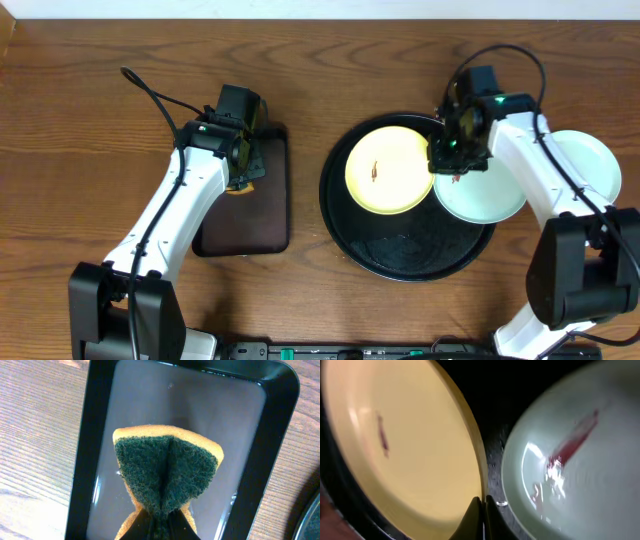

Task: Clean dirty plates on tray and stack at the side
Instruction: 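Move right gripper to the rim of the yellow plate, then close right gripper on the yellow plate rim and hold it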

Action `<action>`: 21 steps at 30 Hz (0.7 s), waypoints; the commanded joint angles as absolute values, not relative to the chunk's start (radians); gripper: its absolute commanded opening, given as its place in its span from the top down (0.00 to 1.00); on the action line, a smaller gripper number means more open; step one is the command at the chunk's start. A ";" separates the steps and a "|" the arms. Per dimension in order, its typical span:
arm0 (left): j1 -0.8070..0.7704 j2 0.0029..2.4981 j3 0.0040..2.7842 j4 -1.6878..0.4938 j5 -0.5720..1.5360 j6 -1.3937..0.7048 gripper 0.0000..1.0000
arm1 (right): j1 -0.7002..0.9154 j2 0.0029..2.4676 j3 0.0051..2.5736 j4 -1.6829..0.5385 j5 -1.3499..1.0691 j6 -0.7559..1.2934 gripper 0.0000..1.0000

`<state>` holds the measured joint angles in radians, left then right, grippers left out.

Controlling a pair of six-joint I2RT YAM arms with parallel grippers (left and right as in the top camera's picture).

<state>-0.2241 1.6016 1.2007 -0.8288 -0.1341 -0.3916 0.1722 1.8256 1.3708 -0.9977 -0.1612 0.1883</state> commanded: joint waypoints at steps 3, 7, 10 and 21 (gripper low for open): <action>-0.220 1.604 1.195 -0.828 -0.105 -0.351 0.92 | 0.231 1.827 1.365 -1.002 -0.067 0.276 0.99; -0.220 1.604 1.195 -0.828 -0.105 -0.352 0.92 | 0.256 1.827 1.365 -0.994 -0.067 0.268 0.99; -0.220 1.604 1.195 -0.828 -0.105 -0.352 0.92 | 0.270 1.827 1.337 -0.980 -0.051 0.270 0.99; -0.220 1.604 1.195 -0.829 -0.105 -0.352 0.92 | 0.289 1.827 1.145 -0.779 -0.004 0.277 0.99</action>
